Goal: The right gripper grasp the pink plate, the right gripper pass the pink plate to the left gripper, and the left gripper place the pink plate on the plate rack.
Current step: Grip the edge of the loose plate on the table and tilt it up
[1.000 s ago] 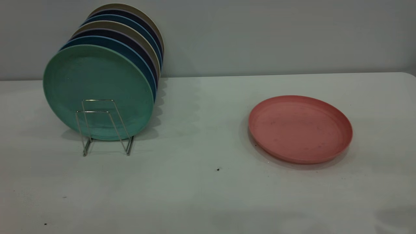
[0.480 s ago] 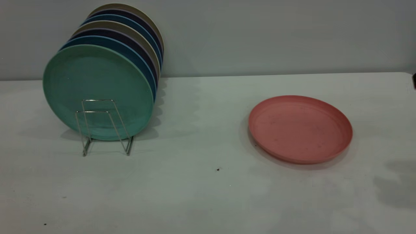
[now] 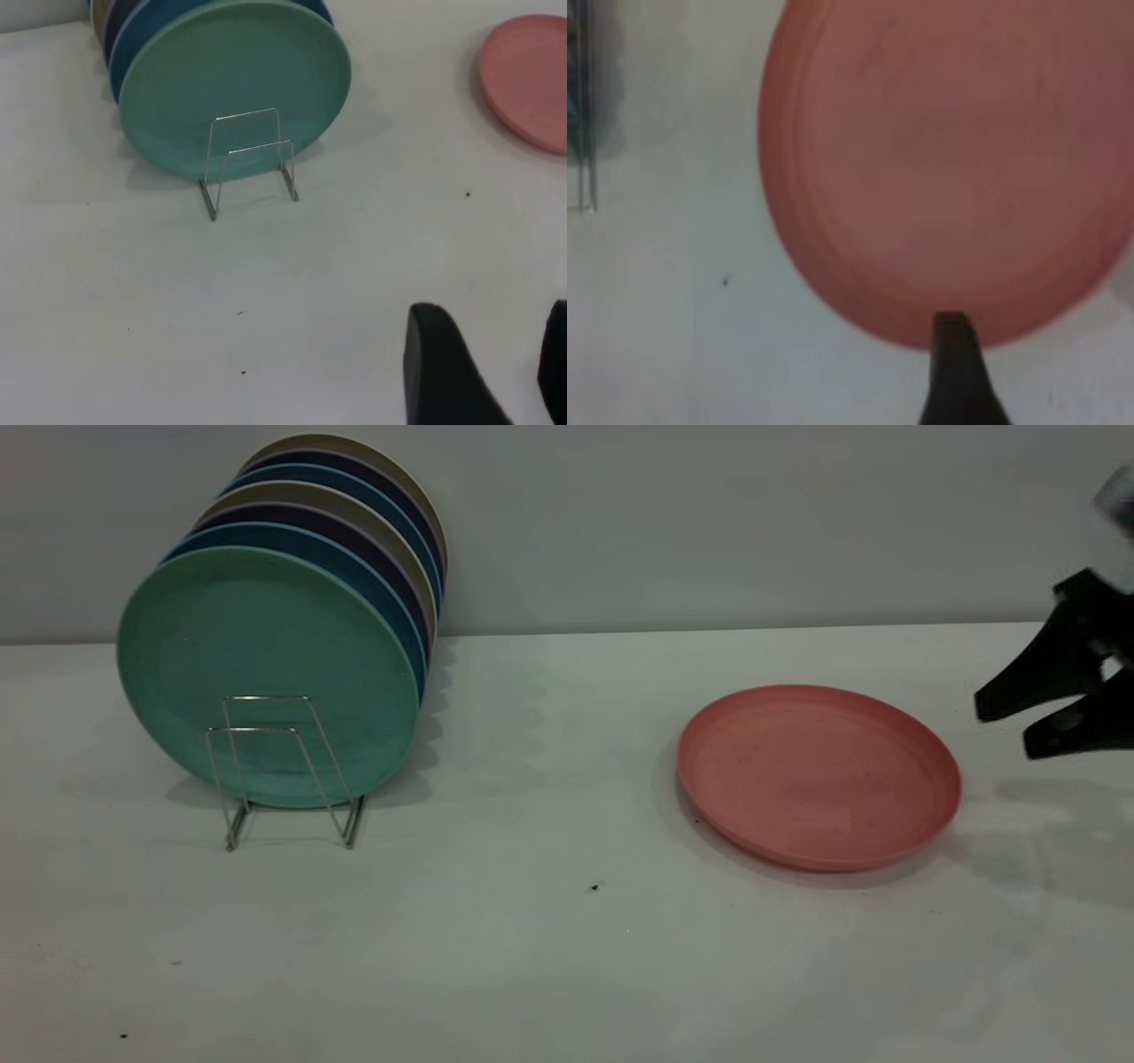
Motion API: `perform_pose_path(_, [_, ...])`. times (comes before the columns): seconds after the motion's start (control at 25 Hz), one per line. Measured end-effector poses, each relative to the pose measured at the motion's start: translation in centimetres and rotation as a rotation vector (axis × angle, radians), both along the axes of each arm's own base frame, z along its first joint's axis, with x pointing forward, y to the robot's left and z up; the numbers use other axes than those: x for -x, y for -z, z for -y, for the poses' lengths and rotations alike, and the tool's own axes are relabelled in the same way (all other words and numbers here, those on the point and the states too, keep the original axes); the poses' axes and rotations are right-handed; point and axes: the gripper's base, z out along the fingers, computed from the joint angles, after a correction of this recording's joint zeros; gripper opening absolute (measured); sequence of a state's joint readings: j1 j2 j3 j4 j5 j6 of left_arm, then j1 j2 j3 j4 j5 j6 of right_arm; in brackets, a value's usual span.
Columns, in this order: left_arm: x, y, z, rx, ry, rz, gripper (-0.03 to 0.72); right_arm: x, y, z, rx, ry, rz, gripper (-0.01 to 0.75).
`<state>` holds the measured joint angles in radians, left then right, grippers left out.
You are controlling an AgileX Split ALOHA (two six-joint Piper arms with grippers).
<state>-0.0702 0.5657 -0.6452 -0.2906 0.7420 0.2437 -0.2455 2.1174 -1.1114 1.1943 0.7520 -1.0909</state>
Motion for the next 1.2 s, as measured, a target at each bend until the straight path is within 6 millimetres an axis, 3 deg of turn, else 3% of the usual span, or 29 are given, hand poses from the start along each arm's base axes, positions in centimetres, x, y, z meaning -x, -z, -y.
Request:
perform_pose_path(0.64, [0.0, 0.0, 0.0, -0.001, 0.001, -0.003, 0.316, -4.3, 6.5, 1.1, -0.038, 0.069, -0.047, 0.509])
perform_pose_path(1.0, [0.0, 0.0, 0.0, 0.000, 0.001, -0.003, 0.316, -4.5, 8.7, 0.9, -0.111, 0.133, -0.068, 0.501])
perform_pose_path(1.2, [0.0, 0.0, 0.0, 0.000, 0.001, -0.003, 0.316, -4.5, 9.2, 0.6, -0.150, 0.140, -0.068, 0.450])
